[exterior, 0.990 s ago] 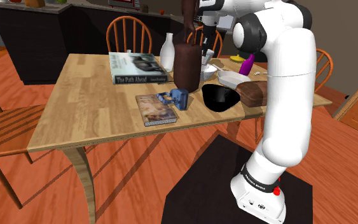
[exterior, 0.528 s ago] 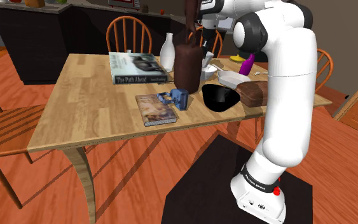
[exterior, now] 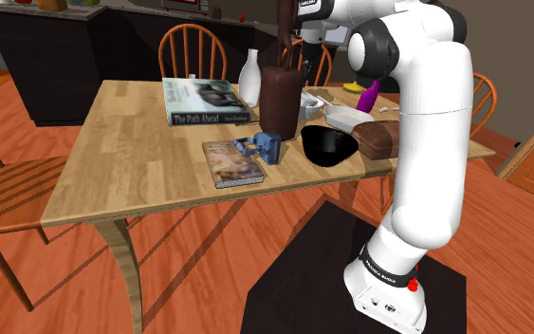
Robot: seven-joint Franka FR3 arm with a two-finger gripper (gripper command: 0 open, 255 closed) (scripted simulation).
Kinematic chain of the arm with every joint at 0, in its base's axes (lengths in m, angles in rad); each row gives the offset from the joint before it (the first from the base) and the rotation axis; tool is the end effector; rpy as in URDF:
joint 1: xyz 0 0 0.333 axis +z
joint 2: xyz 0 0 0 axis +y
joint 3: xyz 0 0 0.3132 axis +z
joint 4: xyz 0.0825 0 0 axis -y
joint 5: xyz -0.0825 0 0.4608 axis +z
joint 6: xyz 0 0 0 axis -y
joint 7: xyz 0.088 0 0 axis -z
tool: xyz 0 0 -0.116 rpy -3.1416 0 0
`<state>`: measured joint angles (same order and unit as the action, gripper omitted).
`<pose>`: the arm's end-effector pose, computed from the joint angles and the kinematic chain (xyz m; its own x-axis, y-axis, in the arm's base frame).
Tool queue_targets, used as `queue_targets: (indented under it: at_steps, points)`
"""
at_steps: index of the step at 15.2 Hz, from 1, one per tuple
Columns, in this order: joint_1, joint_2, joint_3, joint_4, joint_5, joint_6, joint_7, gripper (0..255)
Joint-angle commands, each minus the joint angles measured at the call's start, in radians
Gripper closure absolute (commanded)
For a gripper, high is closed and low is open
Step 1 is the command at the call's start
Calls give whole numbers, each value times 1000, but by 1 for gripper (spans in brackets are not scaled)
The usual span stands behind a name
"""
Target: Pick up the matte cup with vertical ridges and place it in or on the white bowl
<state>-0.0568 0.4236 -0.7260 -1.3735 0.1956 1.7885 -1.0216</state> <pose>0.5972 -0.4492 0.5085 0.9656 0.2591 -0.0212 0.2597 -0.9578 0.1229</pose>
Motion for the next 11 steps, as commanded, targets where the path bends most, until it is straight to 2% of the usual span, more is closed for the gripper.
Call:
queue_targets:
  at_steps: [1,4,11]
  points:
    - [-3,-1,-1,33,-1,-33,2,0]
    - [-21,7,-1,142,3,-132,5,0]
    - [-21,7,-1,142,3,-132,5,0]
